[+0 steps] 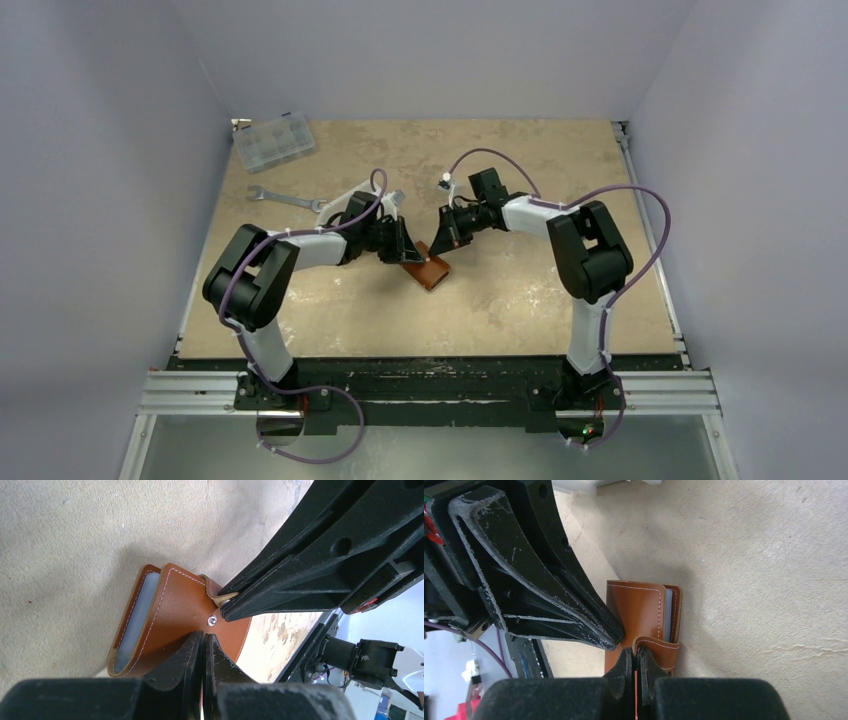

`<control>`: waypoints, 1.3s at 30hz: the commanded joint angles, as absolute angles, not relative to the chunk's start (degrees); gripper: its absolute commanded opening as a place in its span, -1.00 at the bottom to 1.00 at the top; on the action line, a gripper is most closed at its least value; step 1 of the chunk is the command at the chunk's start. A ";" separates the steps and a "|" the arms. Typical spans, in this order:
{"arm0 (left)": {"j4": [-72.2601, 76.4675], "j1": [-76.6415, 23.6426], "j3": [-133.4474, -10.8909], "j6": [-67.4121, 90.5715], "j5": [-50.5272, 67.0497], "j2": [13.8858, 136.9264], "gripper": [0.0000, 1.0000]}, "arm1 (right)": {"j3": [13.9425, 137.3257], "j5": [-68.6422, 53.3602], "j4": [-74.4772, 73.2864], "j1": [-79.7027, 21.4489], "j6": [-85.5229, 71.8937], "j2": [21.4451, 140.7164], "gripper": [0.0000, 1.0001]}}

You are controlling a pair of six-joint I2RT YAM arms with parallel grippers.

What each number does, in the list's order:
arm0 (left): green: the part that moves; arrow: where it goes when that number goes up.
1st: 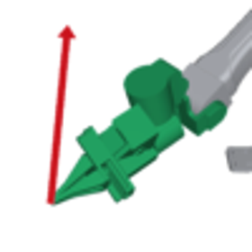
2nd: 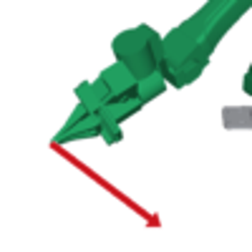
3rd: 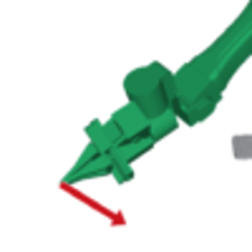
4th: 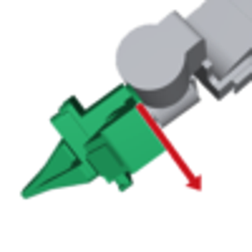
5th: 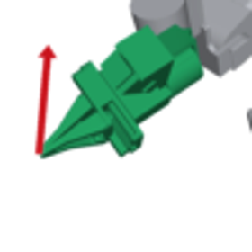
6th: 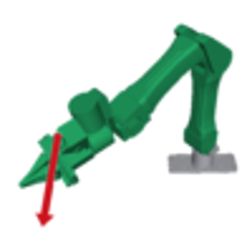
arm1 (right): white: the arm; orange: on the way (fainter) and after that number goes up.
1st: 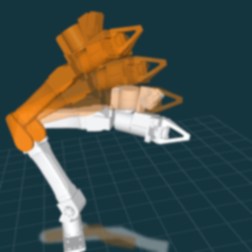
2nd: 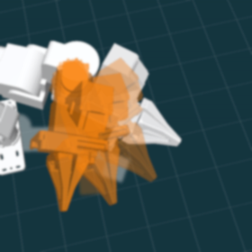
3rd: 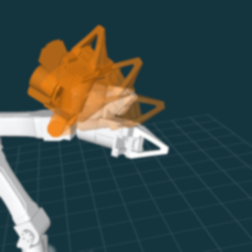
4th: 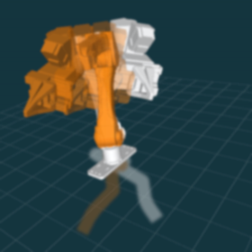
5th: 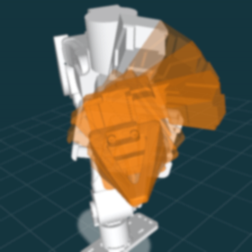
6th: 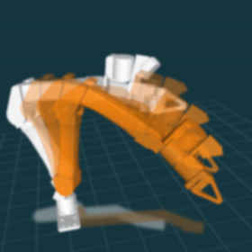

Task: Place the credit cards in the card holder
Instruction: Close the card holder at the center of the board.

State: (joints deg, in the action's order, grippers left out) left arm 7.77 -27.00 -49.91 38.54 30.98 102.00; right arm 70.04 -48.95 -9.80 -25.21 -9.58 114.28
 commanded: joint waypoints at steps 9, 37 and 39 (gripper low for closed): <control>4.58 -28.21 -47.85 36.65 25.40 103.73 -1.00 | 74.58 -35.36 -24.20 -34.07 7.66 114.99 -0.95; 4.14 -27.78 -47.18 36.34 26.69 102.13 -1.00 | 67.94 -34.71 -7.44 -32.20 -6.06 102.02 -0.11; 4.22 -27.77 -47.17 36.54 26.72 102.13 -1.00 | 67.66 -32.93 -7.07 -32.18 -6.06 101.67 -0.11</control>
